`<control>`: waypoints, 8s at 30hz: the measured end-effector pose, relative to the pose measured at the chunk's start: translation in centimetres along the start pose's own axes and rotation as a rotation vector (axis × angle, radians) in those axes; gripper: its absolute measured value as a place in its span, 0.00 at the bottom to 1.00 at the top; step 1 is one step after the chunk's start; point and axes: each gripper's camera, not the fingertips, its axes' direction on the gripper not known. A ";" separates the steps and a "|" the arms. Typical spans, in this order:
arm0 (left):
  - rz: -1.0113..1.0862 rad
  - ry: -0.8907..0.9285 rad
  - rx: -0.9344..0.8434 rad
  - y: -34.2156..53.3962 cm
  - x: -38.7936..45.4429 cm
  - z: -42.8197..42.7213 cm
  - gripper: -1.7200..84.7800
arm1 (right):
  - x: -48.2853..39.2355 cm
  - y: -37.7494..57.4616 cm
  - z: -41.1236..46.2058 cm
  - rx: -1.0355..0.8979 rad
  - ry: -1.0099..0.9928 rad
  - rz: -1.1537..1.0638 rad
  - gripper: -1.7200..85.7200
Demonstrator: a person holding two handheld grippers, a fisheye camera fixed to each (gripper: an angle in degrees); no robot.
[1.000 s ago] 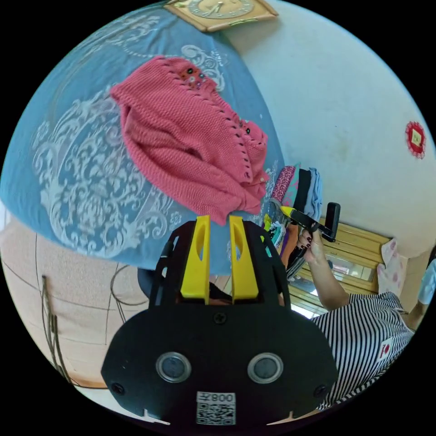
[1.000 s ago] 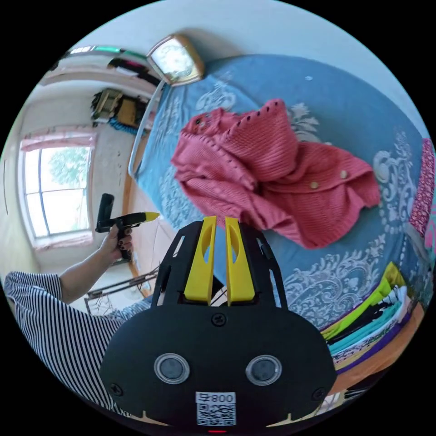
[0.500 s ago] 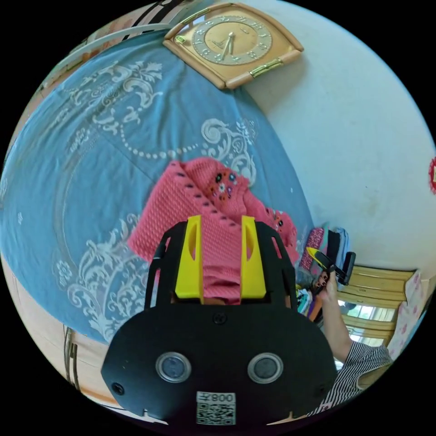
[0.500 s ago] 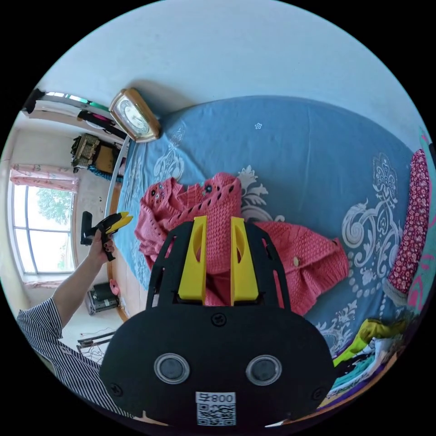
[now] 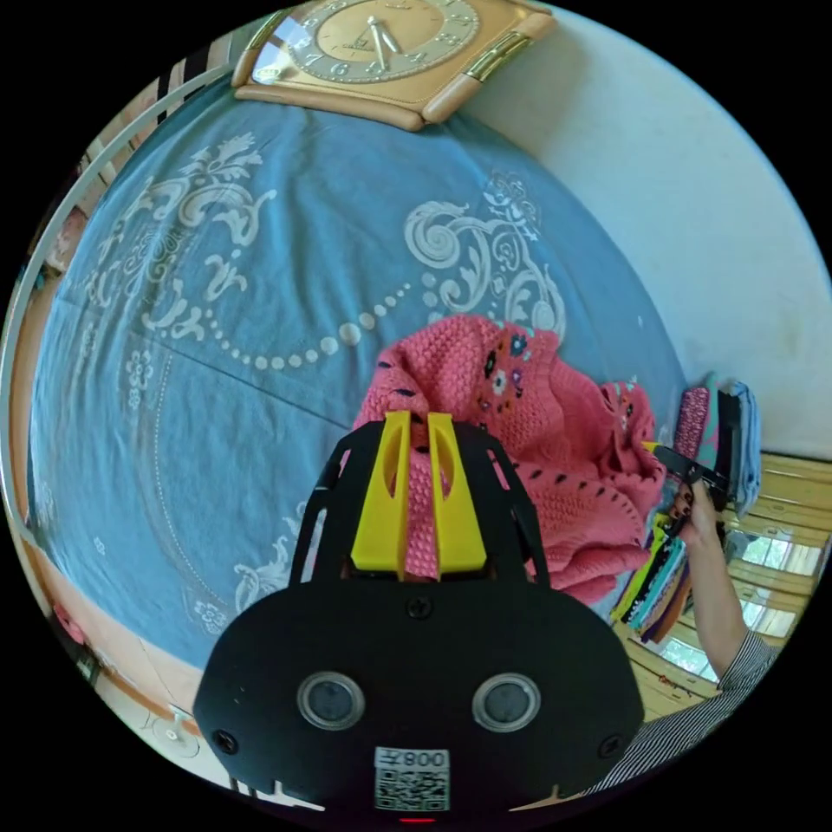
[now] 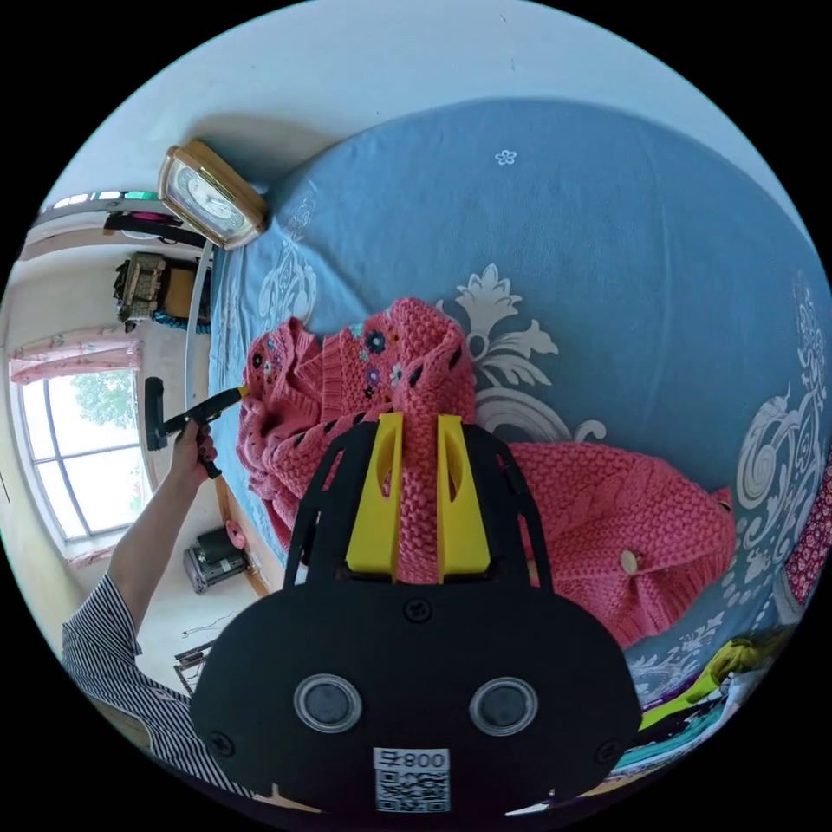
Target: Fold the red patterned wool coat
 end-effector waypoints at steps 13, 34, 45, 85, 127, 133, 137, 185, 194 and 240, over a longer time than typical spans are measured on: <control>0.144 0.373 0.288 16.0 -0.4 -17.6 0.05 | -2.8 18.6 -19.3 0.238 -0.072 -0.160 0.05; 0.307 0.500 0.821 48.9 4.0 -43.8 0.05 | -3.8 54.6 -49.2 0.661 -0.213 -0.581 0.05; 0.414 0.403 1.016 59.3 6.6 -50.1 0.05 | -3.5 64.3 -54.4 0.718 -0.286 -0.775 0.05; -0.337 0.198 -0.299 11.8 -8.5 16.1 0.16 | 3.4 15.9 11.6 -0.171 0.080 0.282 0.11; -0.344 0.226 -0.352 21.5 -2.3 38.7 0.15 | -3.5 26.5 29.8 -0.184 0.113 0.364 0.11; -0.345 0.232 -0.427 22.4 -1.1 43.3 0.15 | -2.2 30.0 36.5 -0.217 0.052 0.498 0.11; -0.291 0.172 -0.468 22.3 -0.1 44.6 0.14 | -2.4 29.6 39.1 -0.193 -0.028 0.517 0.11; -0.248 0.233 -0.333 22.7 10.9 35.7 0.06 | -12.5 23.3 32.5 -0.262 -0.056 0.050 0.03; -0.281 0.171 -0.265 20.2 14.8 30.9 0.09 | -18.8 18.6 38.0 -0.479 0.045 -0.098 0.04; 0.202 0.409 0.233 -43.8 48.3 29.3 0.04 | -5.6 -35.5 18.5 0.072 0.402 -0.172 0.04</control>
